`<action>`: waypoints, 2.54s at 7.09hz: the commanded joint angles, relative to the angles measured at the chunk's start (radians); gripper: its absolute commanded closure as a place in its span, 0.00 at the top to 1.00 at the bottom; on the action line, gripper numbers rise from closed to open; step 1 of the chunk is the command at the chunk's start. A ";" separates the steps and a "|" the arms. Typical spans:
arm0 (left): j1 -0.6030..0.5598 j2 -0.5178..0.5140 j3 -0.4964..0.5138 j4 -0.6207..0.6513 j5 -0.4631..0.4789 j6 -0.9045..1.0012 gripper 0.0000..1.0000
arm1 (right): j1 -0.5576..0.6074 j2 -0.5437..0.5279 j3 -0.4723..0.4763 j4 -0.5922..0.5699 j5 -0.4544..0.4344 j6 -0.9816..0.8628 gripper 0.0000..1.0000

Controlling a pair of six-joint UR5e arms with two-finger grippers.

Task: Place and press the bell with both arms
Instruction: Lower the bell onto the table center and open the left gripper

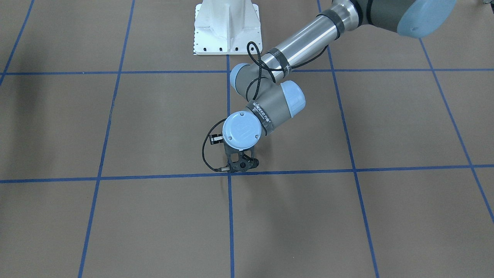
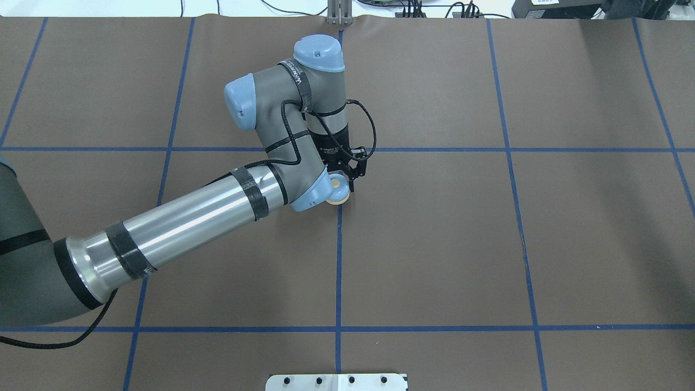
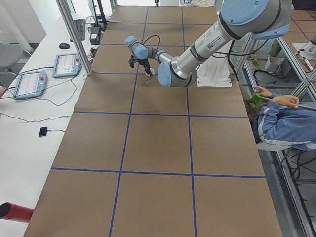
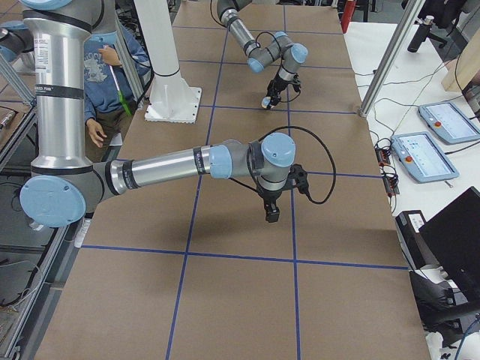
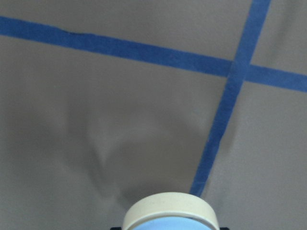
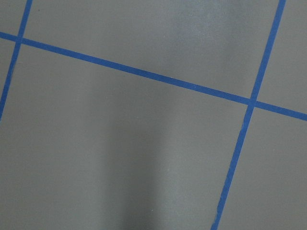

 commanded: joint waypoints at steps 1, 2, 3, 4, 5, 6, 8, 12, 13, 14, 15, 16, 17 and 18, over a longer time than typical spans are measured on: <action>0.019 -0.002 0.004 -0.025 0.001 -0.039 0.33 | 0.000 0.000 0.000 0.000 0.000 0.000 1.00; 0.019 -0.002 0.005 -0.026 0.001 -0.040 0.38 | 0.000 0.000 0.002 0.001 0.000 0.000 1.00; 0.026 -0.002 0.007 -0.026 0.001 -0.040 0.41 | 0.000 0.000 0.000 0.000 0.000 0.000 1.00; 0.031 -0.002 0.008 -0.028 0.003 -0.040 0.46 | 0.000 0.000 0.000 0.000 0.000 0.000 1.00; 0.033 0.000 0.008 -0.028 0.003 -0.040 0.49 | 0.000 0.000 0.000 0.000 -0.001 0.000 1.00; 0.033 0.001 0.008 -0.025 0.003 -0.040 0.51 | 0.000 0.001 0.000 0.000 0.000 0.001 1.00; 0.031 0.001 0.007 -0.022 0.003 -0.052 0.51 | -0.003 0.001 0.000 0.000 0.000 0.001 1.00; 0.025 0.003 0.007 -0.016 0.004 -0.050 0.68 | -0.005 0.001 0.000 0.000 0.000 0.001 1.00; 0.025 0.004 0.007 -0.016 0.004 -0.050 0.83 | -0.005 0.001 0.000 0.000 0.000 0.001 1.00; 0.025 0.004 0.004 -0.014 0.004 -0.059 1.00 | -0.005 0.001 -0.002 0.000 -0.001 0.000 1.00; 0.023 0.004 -0.001 -0.014 0.003 -0.067 1.00 | -0.003 0.001 -0.002 0.000 -0.001 0.001 1.00; 0.013 0.004 -0.007 -0.013 0.003 -0.072 1.00 | -0.003 0.001 0.000 0.001 -0.001 0.001 1.00; -0.007 0.006 -0.045 -0.010 -0.003 -0.073 1.00 | -0.005 0.001 0.000 0.003 -0.006 -0.005 1.00; -0.021 0.021 -0.124 0.016 -0.005 -0.073 1.00 | -0.003 0.003 0.008 0.009 -0.005 -0.002 1.00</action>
